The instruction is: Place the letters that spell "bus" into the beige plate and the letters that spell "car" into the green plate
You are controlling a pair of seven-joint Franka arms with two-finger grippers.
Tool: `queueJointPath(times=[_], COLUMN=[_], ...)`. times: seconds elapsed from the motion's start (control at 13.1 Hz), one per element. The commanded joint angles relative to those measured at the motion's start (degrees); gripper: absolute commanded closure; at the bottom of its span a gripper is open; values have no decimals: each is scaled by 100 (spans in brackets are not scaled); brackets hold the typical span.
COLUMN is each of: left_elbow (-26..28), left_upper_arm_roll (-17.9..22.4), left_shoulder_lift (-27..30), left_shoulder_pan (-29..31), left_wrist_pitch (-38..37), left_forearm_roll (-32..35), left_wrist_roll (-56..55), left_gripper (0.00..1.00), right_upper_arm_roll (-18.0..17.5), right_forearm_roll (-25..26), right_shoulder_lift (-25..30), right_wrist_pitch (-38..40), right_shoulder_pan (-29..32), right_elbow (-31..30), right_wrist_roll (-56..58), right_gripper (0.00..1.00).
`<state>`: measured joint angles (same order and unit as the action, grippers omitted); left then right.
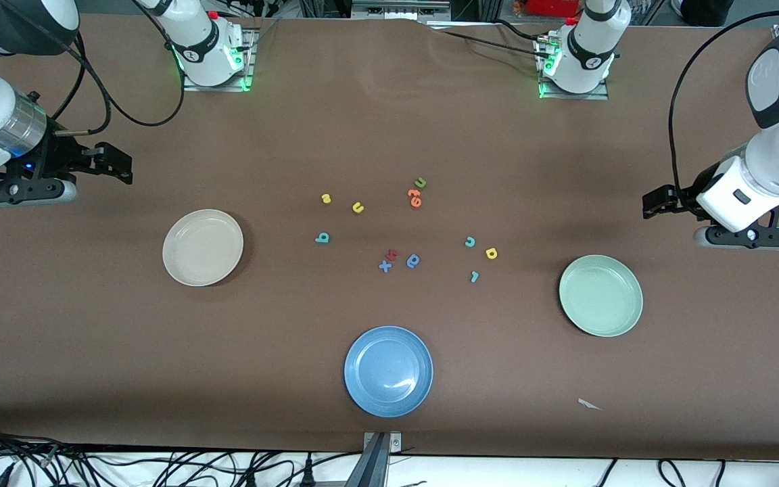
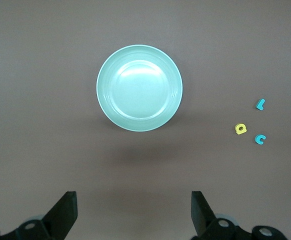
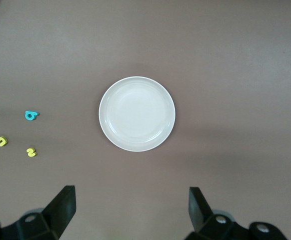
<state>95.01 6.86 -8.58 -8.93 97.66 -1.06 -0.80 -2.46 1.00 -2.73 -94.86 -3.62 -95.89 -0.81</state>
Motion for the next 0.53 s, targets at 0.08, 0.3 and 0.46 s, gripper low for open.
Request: queueJointPath(times=[0.08,0.3,0.46], left_elbow=[87,79,79], left_upper_arm_roll=[-26,-26,-26], left_shoulder_lift=[76,76,76], left_shoulder_pan=[6,6,6], left_wrist_pitch=[8,8,8], left_forearm_roll=[159,159,159], left_wrist_roll=[97,97,97], left_gripper=[0,0,0], right_upper_arm_roll=[-44,-52,-52], right_forearm_roll=[-39,-30,-30], right_shoulder_lift=[-79,-131,-131], right_wrist_pitch=[161,187,275], right_shoulder_pan=[19,2,2], right_elbow=[140,123,132], right_wrist_roll=[46,37,63], right_gripper=[0,0,0])
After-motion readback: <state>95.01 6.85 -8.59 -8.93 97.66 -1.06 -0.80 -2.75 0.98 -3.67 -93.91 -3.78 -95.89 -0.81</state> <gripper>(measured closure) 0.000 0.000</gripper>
